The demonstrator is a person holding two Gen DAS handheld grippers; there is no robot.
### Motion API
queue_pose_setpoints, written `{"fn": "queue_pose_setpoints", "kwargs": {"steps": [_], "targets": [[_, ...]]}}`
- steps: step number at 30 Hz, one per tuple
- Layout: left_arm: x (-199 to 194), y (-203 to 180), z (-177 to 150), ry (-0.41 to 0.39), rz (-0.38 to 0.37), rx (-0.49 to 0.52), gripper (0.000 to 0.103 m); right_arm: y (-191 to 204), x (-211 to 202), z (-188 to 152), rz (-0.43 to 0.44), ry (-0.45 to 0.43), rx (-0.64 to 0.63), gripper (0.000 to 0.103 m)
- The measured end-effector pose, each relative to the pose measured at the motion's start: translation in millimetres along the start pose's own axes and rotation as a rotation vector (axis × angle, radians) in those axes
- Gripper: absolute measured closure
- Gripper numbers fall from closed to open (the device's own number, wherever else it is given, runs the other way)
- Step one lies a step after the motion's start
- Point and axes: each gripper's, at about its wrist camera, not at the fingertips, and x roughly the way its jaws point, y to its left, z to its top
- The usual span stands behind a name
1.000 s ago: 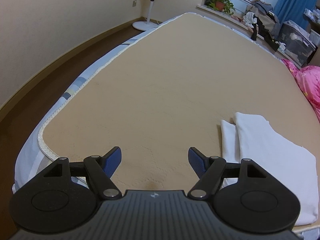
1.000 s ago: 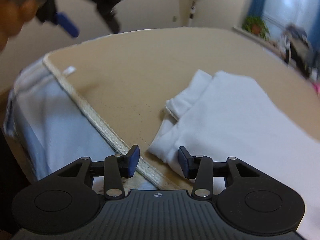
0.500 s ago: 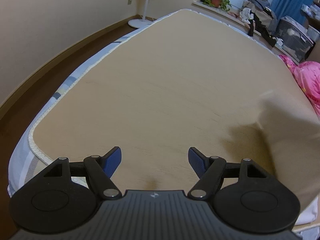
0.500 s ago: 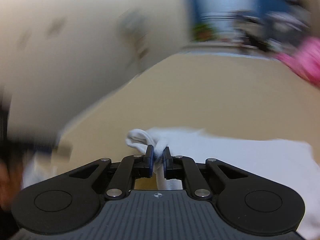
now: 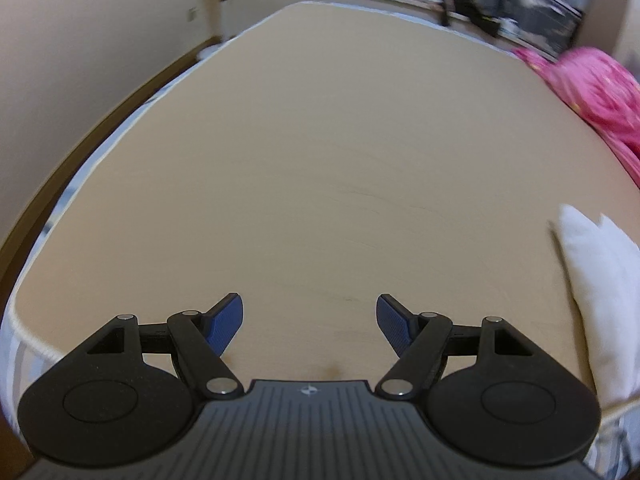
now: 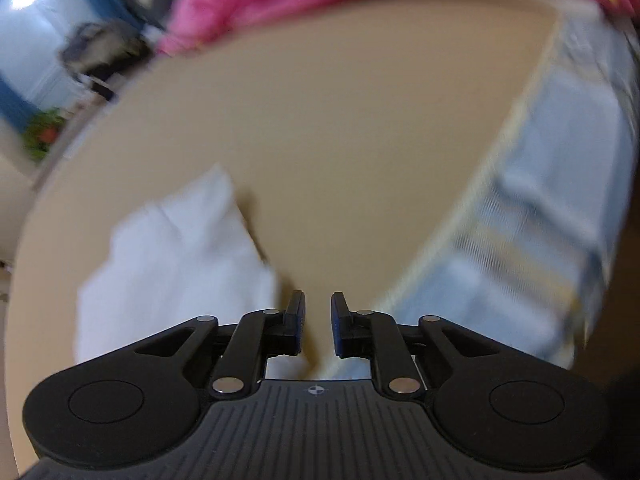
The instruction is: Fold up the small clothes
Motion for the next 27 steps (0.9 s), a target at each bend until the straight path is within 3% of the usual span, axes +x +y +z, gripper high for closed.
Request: {"fn": "queue_pose_setpoints", "kwargs": {"steps": [2, 3, 5, 6, 9, 11, 14, 17, 20, 21, 22, 24, 27], "targets": [[-4.5, -19.1, -4.0, -0.036, -0.028, 0.059, 0.024, 14.6, -2.3, 25.1, 0.096, -0.019, -0.098, 0.068], [-7.2, -29.6, -6.9, -0.052, -0.048, 0.091, 0.024, 21.5, 0.9, 35.3, 0.14, -0.007, -0.154, 0.059], [-13.3, -54.9, -13.4, -0.071, -0.111, 0.161, 0.024, 37.6, 20.0, 46.6, 0.227, 0.063, -0.269, 0.044], [-17.1, -68.5, -16.1, -0.077, -0.142, 0.185, 0.025, 43.0, 34.5, 46.4, 0.251, 0.119, -0.313, 0.043], [-28.2, -114.6, -21.6, -0.071, -0.254, 0.209, 0.028, 51.0, 80.8, 24.9, 0.216, 0.251, -0.387, 0.049], [-32.2, -150.8, -24.4, -0.052, -0.336, 0.214, 0.032, 47.1, 105.9, 7.0, 0.084, 0.351, -0.4, 0.05], [-27.6, -204.8, -28.2, -0.008, -0.441, 0.21, 0.044, 46.2, 107.2, 11.5, 0.126, 0.337, -0.318, 0.05], [-19.1, -251.5, -34.9, 0.006, -0.462, 0.257, 0.055, 39.5, 101.8, 20.1, 0.126, 0.289, -0.292, 0.05], [-5.3, -279.4, -48.5, 0.017, -0.478, 0.29, 0.068, 34.1, 103.8, 28.9, 0.182, 0.308, -0.214, 0.05], [3.4, -281.2, -54.8, 0.029, -0.479, 0.303, 0.079, 32.4, 104.2, 28.9, 0.193, 0.305, -0.213, 0.05], [13.9, -279.1, -65.7, 0.042, -0.464, 0.323, 0.081, 33.2, 102.9, 29.8, 0.203, 0.299, -0.22, 0.05], [42.9, -276.3, -93.6, 0.125, -0.362, 0.414, 0.08, 34.7, 97.7, 30.3, 0.221, 0.284, -0.245, 0.05], [39.8, -268.6, -94.7, 0.133, -0.396, 0.431, 0.079, 37.1, 99.2, 31.3, 0.223, 0.291, -0.269, 0.05]]}}
